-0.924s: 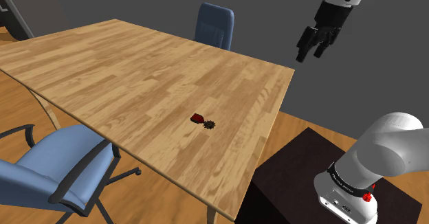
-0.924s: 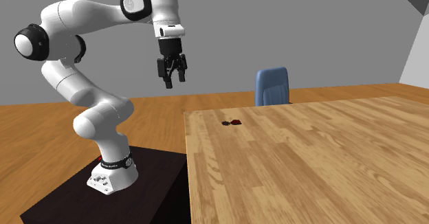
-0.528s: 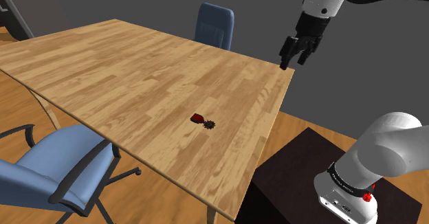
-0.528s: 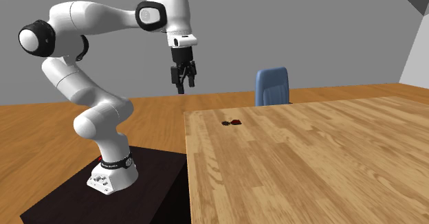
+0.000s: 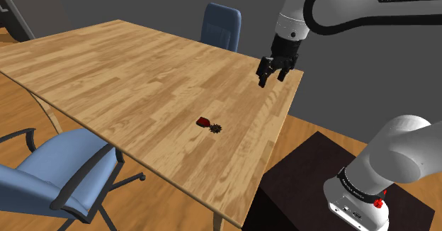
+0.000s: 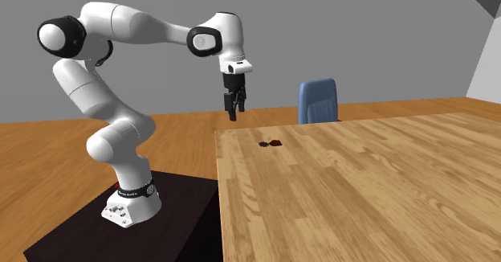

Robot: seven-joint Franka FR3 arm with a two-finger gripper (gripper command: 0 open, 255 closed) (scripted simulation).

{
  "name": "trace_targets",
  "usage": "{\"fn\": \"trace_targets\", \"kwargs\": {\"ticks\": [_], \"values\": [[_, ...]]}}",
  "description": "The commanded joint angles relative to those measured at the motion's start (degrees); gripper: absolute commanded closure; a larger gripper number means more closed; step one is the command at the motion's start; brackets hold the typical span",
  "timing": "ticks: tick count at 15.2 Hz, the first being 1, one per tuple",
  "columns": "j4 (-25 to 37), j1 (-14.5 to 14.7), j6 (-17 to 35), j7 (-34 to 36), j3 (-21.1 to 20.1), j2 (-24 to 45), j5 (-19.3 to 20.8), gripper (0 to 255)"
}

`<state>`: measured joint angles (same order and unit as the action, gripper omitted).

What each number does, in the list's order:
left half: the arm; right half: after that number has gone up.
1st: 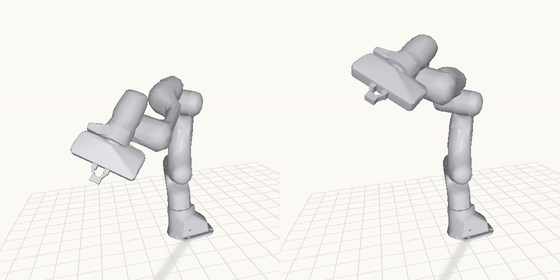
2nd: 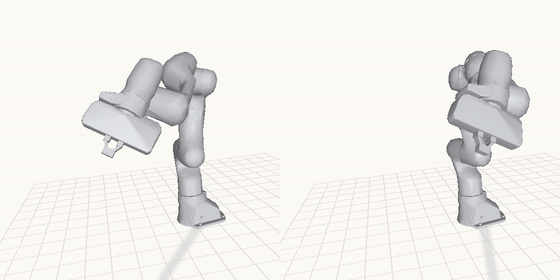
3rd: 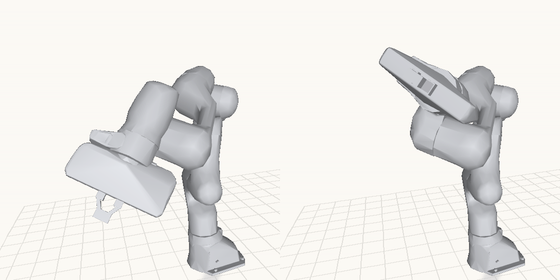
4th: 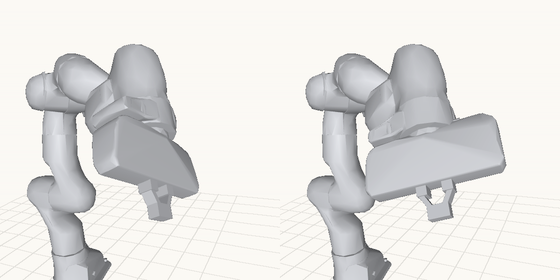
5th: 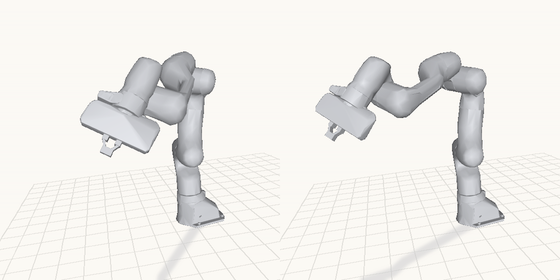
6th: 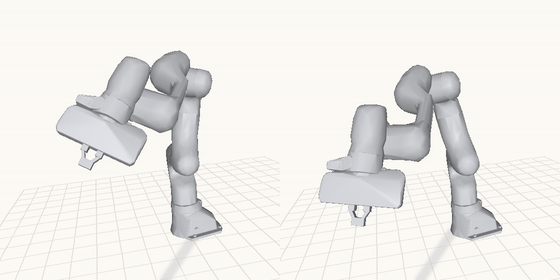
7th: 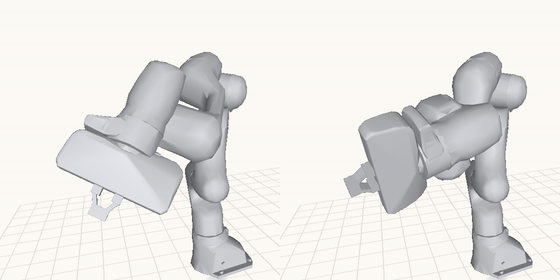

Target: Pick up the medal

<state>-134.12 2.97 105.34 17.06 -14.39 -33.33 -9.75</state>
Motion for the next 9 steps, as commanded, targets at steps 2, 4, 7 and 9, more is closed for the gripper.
{"fn": "trace_targets", "kwargs": {"ticks": [2,4,7,9], "values": [[0.46,0.36,4.93,1.78,-2.53,5.07,-0.5,0],[1.3,0.57,7.78,3.2,-4.28,8.58,-0.52,0],[3.08,0.78,11.83,5.54,-6.87,14.21,0.04,0],[4.62,0.89,14.34,7.28,-8.53,18.18,0.89,0]]}}
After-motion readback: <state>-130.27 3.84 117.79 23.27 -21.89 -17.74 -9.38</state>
